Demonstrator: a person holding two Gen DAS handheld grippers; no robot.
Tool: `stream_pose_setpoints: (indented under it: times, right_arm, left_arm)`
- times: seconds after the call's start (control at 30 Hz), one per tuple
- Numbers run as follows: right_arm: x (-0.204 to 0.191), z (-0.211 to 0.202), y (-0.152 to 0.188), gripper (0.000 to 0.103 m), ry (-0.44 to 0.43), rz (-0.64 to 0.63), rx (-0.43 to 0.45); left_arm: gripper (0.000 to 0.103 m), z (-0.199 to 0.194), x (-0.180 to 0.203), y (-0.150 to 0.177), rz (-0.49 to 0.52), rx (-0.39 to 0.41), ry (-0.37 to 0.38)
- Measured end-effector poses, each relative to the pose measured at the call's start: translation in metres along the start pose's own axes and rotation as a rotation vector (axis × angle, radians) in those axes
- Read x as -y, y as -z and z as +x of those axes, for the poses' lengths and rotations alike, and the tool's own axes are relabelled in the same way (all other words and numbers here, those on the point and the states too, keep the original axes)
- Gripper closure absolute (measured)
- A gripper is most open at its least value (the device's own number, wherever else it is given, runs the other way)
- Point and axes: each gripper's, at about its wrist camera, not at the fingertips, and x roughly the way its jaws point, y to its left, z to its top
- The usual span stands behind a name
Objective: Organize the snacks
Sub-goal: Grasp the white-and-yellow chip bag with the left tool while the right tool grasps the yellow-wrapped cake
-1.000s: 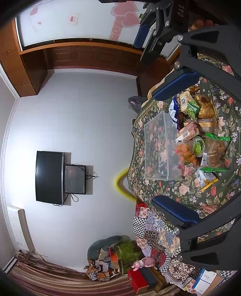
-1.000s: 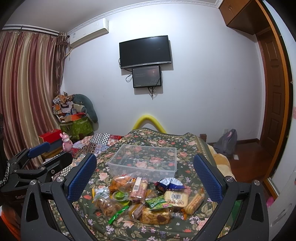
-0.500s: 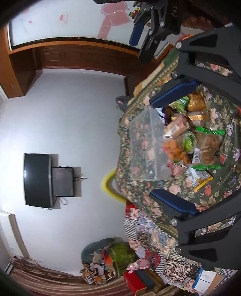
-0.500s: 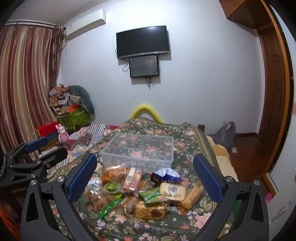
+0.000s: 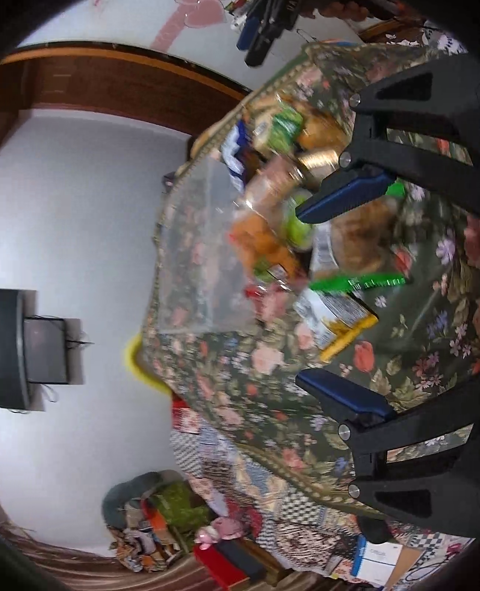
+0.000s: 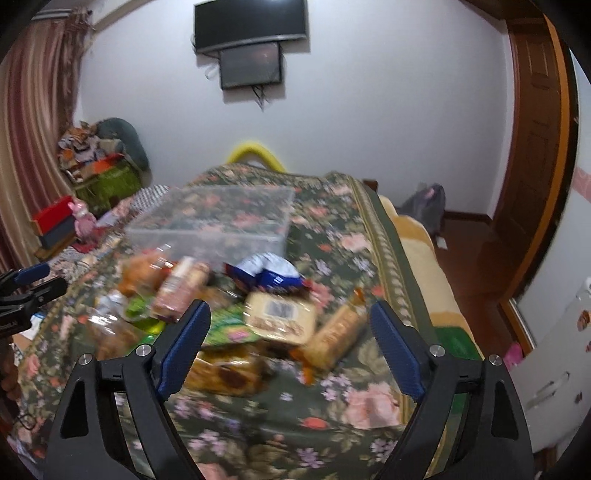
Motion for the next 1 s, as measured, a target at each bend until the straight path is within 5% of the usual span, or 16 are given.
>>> stream_pose_setpoints:
  times: [0.33, 0.67, 1.0]
  right_arm:
    - [0.03, 0.032, 0.008, 0.02, 0.044, 0.062, -0.098]
    - [0.048, 0.055, 0.016, 0.02, 0.021, 0.14, -0.188]
    - [0.053, 0.082, 0.016, 0.02, -0.045, 0.188, -0.242]
  left_arm:
    - [0.022, 0.047, -0.022, 0.003, -0.041, -0.083, -0.038]
    - [0.015, 0.089, -0.023, 0.017, -0.023, -0.197, 0.031]
    - [0.014, 0.106, -0.026, 0.017, -0.023, -0.203, 0.035]
